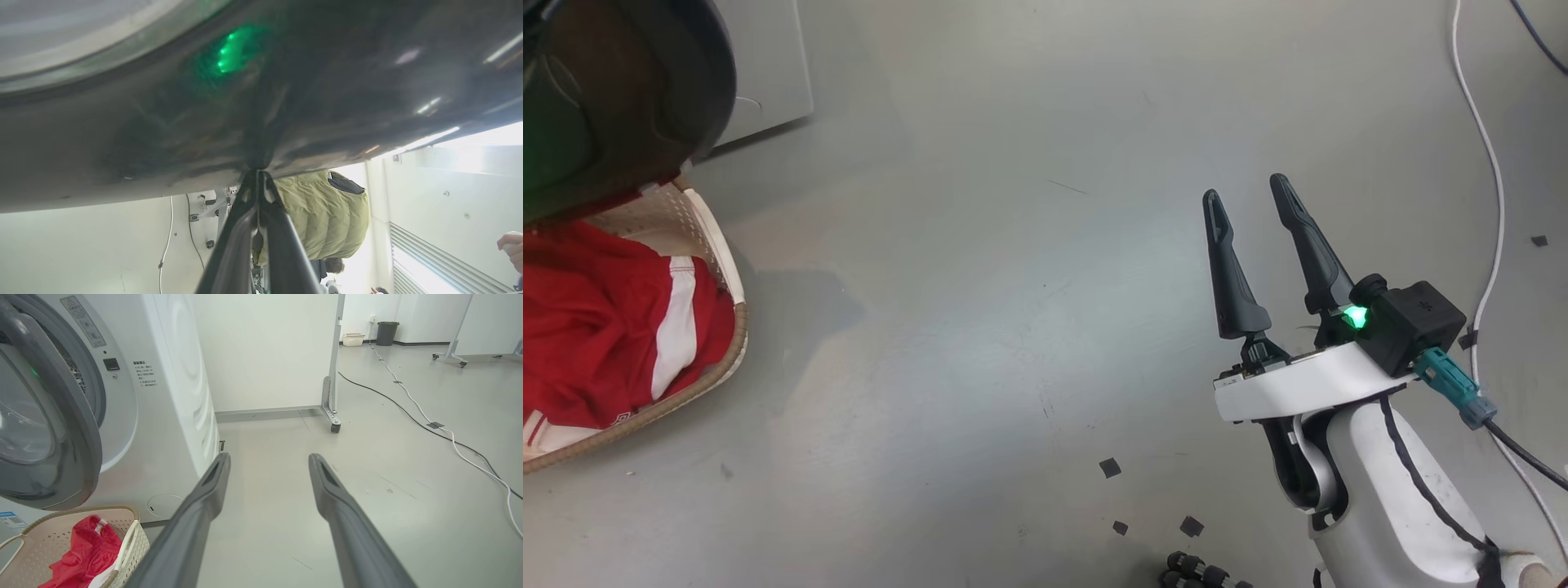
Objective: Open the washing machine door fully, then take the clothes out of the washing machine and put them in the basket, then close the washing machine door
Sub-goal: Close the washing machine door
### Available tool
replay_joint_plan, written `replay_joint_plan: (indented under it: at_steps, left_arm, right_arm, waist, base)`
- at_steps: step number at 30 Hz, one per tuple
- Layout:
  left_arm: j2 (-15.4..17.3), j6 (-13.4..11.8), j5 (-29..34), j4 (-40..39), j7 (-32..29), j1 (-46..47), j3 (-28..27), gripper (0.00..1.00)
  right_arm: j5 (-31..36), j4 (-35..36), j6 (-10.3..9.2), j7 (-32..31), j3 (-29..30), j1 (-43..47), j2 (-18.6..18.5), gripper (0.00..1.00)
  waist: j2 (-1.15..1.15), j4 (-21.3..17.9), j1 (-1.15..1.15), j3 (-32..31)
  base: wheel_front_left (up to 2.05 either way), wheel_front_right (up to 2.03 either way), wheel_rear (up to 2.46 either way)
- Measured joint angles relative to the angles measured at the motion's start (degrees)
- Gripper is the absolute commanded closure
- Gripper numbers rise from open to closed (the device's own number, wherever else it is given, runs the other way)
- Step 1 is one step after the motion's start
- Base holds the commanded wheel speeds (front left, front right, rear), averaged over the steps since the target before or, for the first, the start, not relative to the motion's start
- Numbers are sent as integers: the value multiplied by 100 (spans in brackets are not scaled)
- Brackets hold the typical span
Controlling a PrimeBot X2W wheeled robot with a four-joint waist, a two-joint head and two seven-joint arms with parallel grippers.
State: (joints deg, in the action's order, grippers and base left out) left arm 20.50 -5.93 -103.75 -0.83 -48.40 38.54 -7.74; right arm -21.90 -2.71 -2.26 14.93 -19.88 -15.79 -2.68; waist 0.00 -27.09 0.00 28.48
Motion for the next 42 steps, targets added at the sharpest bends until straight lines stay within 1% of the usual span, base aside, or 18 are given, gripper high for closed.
replay_joint_plan:
  at_steps: [10, 15, 19, 22, 23, 26, 31, 35, 36, 37, 39, 40, 41, 42]
  left_arm:
    - [-64, -11, 247, 441, 397, 571, -99, 100]
    - [-101, -9, 258, 601, 437, 739, -13, 100]
    - [-160, 77, 259, 715, 434, 738, 52, 100]
    - [-175, 178, 258, 760, 434, 723, 44, 100]
    - [-193, 219, 258, 762, 434, 716, 30, 100]
    - [-255, 370, 253, 758, 435, 599, -42, 100]
    - [-476, 689, 133, 744, 544, 82, -357, 100]
    - [-584, 933, 118, 734, 638, -411, -481, 100]
    - [-617, 989, 114, 732, 684, -524, -527, 97]
    - [-655, 1035, 121, 731, 764, -626, -565, 73]
    - [-738, 1093, 123, 704, 812, -843, -595, 37]
    - [-787, 1125, 147, 684, 857, -954, -606, 14]
    - [-836, 1139, 201, 673, 916, -1068, -620, 0]
    - [-881, 1178, 236, 650, 940, -1182, -625, 0]
  right_arm:
    - [-83, 15, -87, 0, -83, -53, 7, 0]
    - [-134, 11, -92, 0, -112, -160, 7, 0]
    - [-134, -2, -100, 0, -107, -165, 7, 0]
    - [-133, -19, -104, 0, -70, -165, 7, 0]
    - [-133, -25, -143, 0, -64, -165, 5, 0]
    - [-113, -62, -143, 0, -42, -165, 5, 0]
    - [4, -148, -143, 0, 30, -163, 5, 0]
    - [78, -204, -143, 0, 144, -162, 2, 0]
    - [100, -220, -143, 0, 170, -159, 3, 0]
    - [119, -231, -143, 0, 207, -154, 3, 0]
    - [165, -260, -143, 0, 276, -144, 1, 0]
    - [190, -269, -143, 0, 307, -130, 1, 0]
    - [209, -287, -143, 1, 335, -121, 1, 0]
    - [242, -305, -143, 0, 370, -114, 0, 0]
  waist:
    - [0, -91, 0, 123]
    - [0, -61, 0, 126]
    - [0, 0, 0, 75]
    - [0, 77, 0, 34]
    - [0, 109, 0, 20]
    - [0, 217, 0, -26]
    - [0, 422, 0, -131]
    - [0, 608, 0, -238]
    - [0, 658, 0, -267]
    - [0, 709, 0, -295]
    - [0, 816, 0, -353]
    - [0, 869, 0, -382]
    - [0, 925, 0, -412]
    - [0, 982, 0, -441]
  base:
    - [0, 0, 0]
    - [0, 0, 0]
    - [0, 0, 0]
    - [0, 0, 0]
    - [0, 0, 0]
    - [0, 0, 0]
    - [0, 0, 0]
    - [0, 0, 0]
    - [0, 0, 0]
    - [0, 0, 0]
    - [0, 0, 0]
    - [0, 0, 0]
    - [0, 0, 0]
    - [0, 0, 0]
